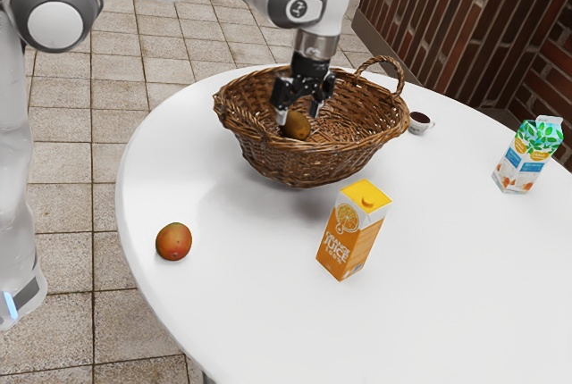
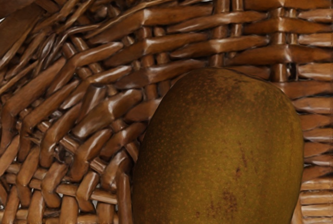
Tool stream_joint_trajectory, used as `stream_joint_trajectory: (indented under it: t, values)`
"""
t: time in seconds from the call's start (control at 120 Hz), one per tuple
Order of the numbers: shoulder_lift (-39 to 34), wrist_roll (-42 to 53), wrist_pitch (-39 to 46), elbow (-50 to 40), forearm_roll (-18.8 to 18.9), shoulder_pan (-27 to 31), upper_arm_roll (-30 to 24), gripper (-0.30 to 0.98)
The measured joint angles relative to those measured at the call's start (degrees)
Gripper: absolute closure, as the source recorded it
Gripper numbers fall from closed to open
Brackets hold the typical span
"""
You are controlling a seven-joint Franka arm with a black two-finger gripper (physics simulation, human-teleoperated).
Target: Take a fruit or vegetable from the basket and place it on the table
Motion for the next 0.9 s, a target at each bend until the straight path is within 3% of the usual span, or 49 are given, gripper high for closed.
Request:
stream_joint_trajectory:
  t: [0.833, 0.9]
  values:
    - [3.71, -4.96, 2.86, -0.15, -0.34, 0.40, 1.64, 0.00]
    - [3.81, -5.14, 2.91, -0.15, -0.37, 0.33, 1.63, 0.07]
